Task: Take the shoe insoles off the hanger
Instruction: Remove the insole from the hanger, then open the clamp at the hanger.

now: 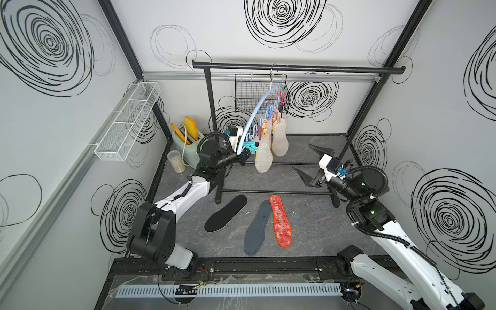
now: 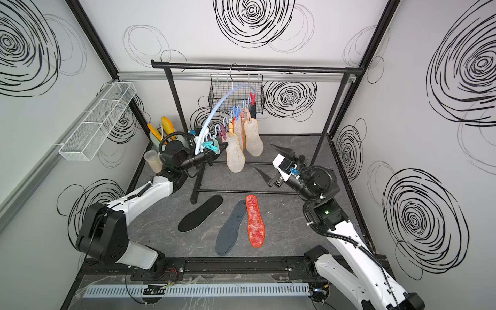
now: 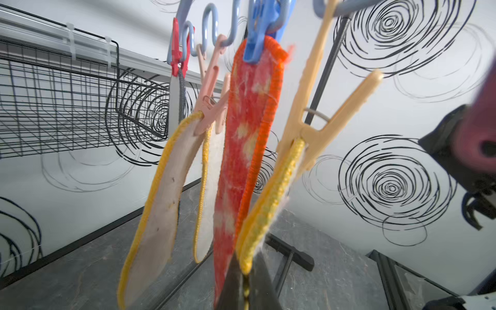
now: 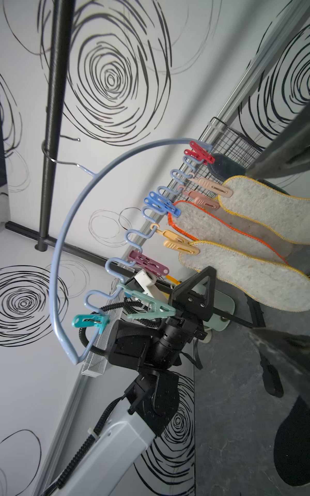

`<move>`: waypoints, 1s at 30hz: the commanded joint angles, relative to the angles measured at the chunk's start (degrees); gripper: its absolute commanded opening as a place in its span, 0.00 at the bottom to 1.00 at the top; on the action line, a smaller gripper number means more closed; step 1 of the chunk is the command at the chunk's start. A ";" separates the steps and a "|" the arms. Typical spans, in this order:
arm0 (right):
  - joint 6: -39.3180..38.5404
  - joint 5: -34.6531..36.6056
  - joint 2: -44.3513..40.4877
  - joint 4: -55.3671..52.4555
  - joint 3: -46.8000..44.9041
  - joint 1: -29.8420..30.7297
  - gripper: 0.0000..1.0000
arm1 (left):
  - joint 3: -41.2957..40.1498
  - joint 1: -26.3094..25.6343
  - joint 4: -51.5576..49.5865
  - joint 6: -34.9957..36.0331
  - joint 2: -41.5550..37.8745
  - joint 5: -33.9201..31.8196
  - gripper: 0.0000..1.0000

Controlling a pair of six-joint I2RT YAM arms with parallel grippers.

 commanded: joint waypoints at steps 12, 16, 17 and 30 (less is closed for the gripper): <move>0.59 -27.27 23.45 -14.25 25.37 -6.81 0.75 | 9.39 5.62 -8.96 6.03 2.55 13.59 0.00; 2.53 -28.40 28.40 -13.62 28.86 -6.54 0.72 | 11.64 6.24 -13.20 9.09 2.89 14.35 0.00; 2.68 -28.25 29.58 -13.41 29.57 -6.29 0.71 | 12.18 6.35 -13.86 9.51 3.07 14.67 0.00; 2.56 -24.60 39.47 -10.68 36.16 -1.37 0.62 | 13.17 6.88 -14.75 9.58 4.16 16.46 0.00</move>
